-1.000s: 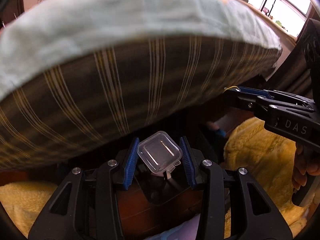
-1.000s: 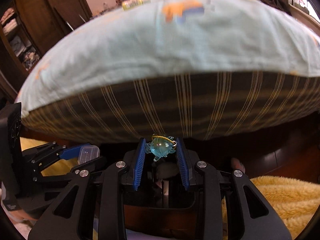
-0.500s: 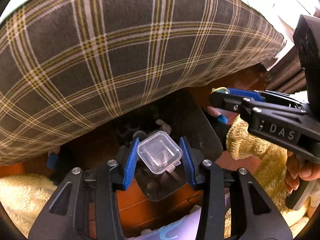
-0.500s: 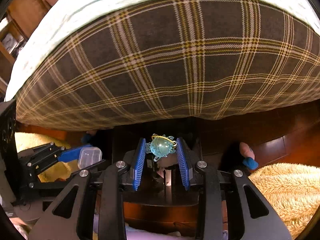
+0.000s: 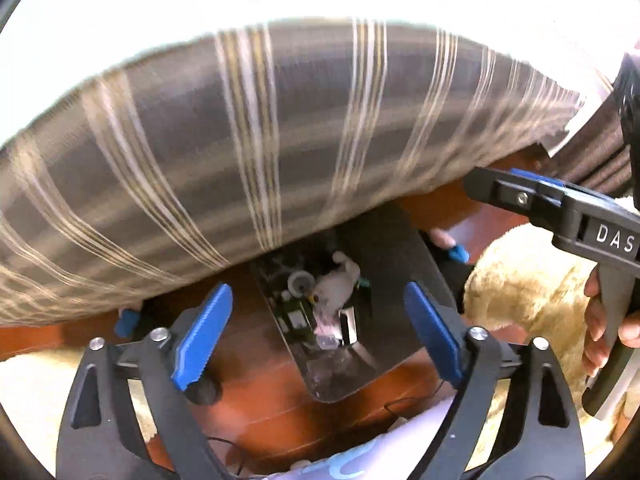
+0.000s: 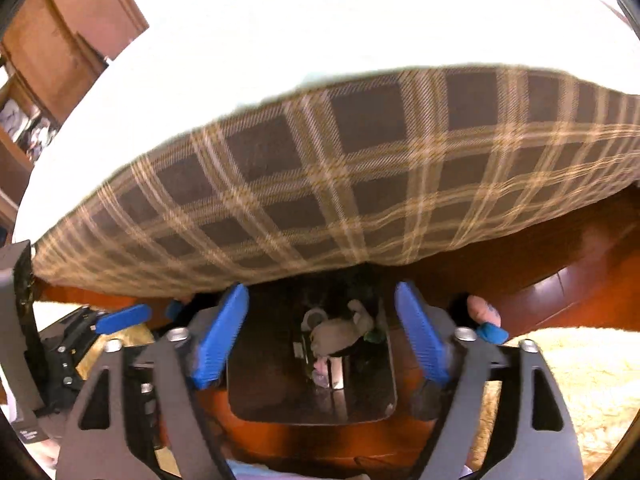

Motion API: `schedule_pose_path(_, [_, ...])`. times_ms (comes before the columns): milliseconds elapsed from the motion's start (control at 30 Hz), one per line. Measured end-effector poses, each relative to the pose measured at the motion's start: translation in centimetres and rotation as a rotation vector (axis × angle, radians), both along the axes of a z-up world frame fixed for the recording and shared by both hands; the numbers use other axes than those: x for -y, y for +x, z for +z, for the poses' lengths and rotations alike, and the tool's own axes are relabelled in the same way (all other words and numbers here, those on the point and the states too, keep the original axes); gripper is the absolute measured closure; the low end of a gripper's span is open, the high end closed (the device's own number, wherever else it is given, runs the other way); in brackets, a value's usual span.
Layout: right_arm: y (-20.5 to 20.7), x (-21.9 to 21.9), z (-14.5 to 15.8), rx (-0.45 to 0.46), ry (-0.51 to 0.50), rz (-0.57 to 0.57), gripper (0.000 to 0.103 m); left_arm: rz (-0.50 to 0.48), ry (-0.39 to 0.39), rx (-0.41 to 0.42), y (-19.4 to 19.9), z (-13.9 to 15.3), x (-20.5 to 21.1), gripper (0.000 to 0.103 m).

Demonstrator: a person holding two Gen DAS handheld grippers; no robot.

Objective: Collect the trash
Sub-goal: 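Grasp the yellow bottle with the left tool while the right tool grasps the white tape roll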

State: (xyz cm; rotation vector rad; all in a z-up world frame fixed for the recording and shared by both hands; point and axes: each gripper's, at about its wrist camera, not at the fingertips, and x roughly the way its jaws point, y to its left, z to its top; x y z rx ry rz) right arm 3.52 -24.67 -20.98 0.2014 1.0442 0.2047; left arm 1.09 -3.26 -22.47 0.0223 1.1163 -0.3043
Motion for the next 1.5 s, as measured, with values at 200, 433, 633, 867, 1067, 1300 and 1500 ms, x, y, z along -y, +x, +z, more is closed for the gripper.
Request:
schedule_pose_path(200, [-0.2,0.4,5.5,0.121,0.006,-0.005,0.009,0.001,0.004,0.131,-0.4,5.3,-0.3,0.012])
schedule_pose_path(433, [1.9,1.0,12.1,0.249,-0.035,0.006,0.006,0.01,-0.036,0.216,0.7,10.6,-1.2,0.01])
schedule_pose_path(633, [5.9,-0.1,15.0,0.283,-0.07,0.031,0.005,0.053,-0.043,0.238,4.4,13.9,-2.8,0.01])
schedule_pose_path(867, [12.4,-1.1,15.7,0.258,-0.059,0.036,0.005,0.088,-0.009,0.254,10.8,15.6,-3.8,0.01])
schedule_pose_path(1067, [18.3,-2.1,15.2,0.254,-0.085,0.012,0.006,0.13,-0.01,0.274,17.1,15.9,-4.2,0.01])
schedule_pose_path(1300, [23.5,-3.6,13.9,0.255,-0.119,0.035,0.031,0.114,-0.011,0.281,22.8,15.4,-3.5,0.015])
schedule_pose_path(1500, [27.0,-3.5,12.1,0.161,-0.123,0.026,0.031,0.09,-0.022,0.218,26.7,13.6,-2.8,0.025])
